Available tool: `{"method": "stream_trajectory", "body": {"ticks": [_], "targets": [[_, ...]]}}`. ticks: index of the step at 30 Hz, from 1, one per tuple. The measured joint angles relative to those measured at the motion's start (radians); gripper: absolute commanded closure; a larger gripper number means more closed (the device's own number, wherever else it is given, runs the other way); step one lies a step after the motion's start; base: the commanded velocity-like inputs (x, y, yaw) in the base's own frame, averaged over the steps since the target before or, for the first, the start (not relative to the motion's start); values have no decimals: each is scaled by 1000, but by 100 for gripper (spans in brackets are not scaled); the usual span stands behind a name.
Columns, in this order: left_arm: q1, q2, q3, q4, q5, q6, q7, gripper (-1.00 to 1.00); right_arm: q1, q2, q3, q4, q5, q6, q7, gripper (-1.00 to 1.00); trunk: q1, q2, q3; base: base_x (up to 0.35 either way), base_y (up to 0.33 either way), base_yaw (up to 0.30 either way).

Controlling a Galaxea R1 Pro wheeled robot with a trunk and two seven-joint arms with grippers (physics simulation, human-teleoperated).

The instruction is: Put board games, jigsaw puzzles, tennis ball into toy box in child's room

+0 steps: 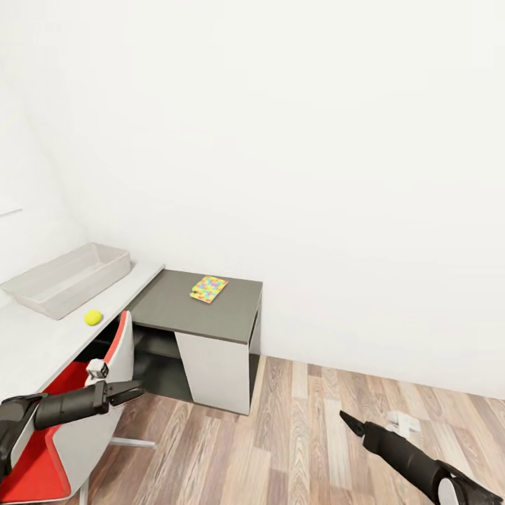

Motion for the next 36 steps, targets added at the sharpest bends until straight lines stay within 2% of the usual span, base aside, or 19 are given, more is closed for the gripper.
{"method": "stream_trajectory", "body": {"ticks": [6, 9, 14, 19, 20, 22, 26, 31, 36], "targets": [[0, 17, 35, 0, 1, 0, 0, -100, -69, 7, 4, -11, -16, 20, 0, -100, 0, 0, 0, 260, -74, 0], [0, 25, 45, 0, 1, -1, 0, -100, -108, 9, 15, -11, -21, 49, -4, -100, 0, 0, 0, 136, -70, 0], [-1, 35, 51, 0, 1, -2, 0, -100, -136, 15, 41, -11, -22, 71, -18, -100, 0, 0, 0, 53, -30, 0], [-1, 42, 53, -1, 1, -2, 0, -100, -178, 21, 105, -14, -17, 85, -68, -100, 0, 0, 0, 14, -8, 0], [-1, 44, 54, -1, 1, -2, 0, -100, -190, 22, 133, -14, -16, 89, -94, -100, 0, 0, 0, 5, -3, 0], [-1, 47, 58, -2, 1, -1, 0, -100, -198, 22, 163, -14, -17, 95, -121, -100, 0, 0, 0, 4, -2, 0], [-1, 52, 82, -2, 2, -1, 0, -100, -208, 23, 226, -15, -21, 121, -163, -100, 0, 0, 0, 2, -1, 0], [-1, 54, 107, -2, 1, 0, 0, -100, -212, 25, 259, -14, -22, 132, -184, -100, 0, 0, 0, 0, 0, 0], [-1, 59, 114, -2, 1, 2, 0, -100, -212, 27, 265, -14, -22, 135, -188, -100, 0, 0, 4, 0, 0, 9]]}}
